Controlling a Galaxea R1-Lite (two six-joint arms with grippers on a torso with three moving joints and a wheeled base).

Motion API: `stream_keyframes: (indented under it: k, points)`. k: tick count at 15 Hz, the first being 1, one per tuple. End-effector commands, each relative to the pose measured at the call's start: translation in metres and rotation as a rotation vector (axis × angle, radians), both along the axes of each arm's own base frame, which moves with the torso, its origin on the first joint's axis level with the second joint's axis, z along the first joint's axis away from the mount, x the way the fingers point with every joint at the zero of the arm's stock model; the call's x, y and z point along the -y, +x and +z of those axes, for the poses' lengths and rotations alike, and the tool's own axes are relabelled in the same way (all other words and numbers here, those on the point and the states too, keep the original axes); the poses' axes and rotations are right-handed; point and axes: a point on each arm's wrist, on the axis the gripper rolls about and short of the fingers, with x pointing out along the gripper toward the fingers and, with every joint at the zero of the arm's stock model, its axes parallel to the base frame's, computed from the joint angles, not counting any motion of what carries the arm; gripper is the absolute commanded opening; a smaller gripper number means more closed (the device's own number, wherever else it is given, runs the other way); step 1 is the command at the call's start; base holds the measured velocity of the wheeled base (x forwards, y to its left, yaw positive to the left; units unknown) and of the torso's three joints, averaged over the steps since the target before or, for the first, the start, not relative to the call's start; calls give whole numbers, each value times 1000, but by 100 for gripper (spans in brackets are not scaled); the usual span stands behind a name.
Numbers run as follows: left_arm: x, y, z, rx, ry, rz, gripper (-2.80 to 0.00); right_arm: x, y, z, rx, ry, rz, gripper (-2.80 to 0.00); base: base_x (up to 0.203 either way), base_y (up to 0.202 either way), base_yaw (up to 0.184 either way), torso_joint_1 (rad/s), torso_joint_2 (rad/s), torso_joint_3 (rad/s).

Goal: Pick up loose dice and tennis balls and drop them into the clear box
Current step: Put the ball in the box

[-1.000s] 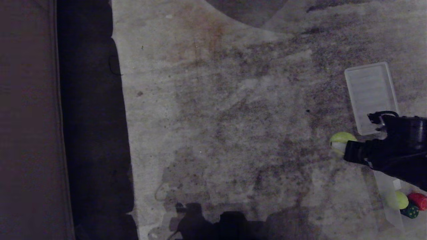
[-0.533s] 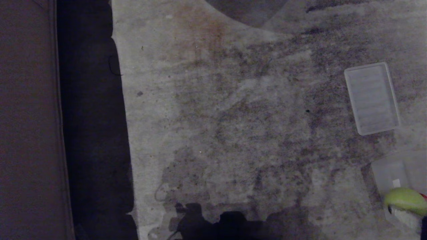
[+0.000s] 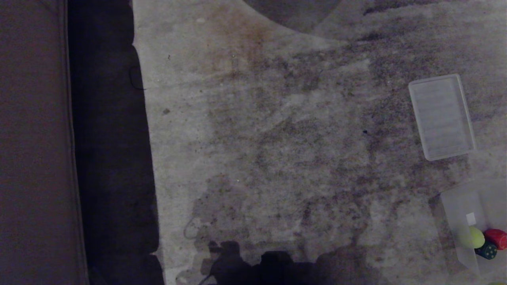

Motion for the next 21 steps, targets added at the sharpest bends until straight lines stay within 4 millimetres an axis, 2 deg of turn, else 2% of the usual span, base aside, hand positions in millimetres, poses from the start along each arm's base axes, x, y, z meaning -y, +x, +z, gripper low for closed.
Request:
stream_keyframes:
  k: [1, 5, 21]
  points:
    - [0, 0, 0, -3, -1, 1, -280, 0, -9, -4, 126, 12, 17, -280, 0, 0, 0, 0, 0, 0]
    - [0, 0, 0, -3, -1, 1, -280, 0, -21, -8, 292, -1, 43, -280, 0, 0, 0, 0, 0, 0]
    - [0, 0, 0, -3, 2, -1, -280, 0, -21, -8, 287, 3, 43, -280, 0, 0, 0, 0, 0, 0]
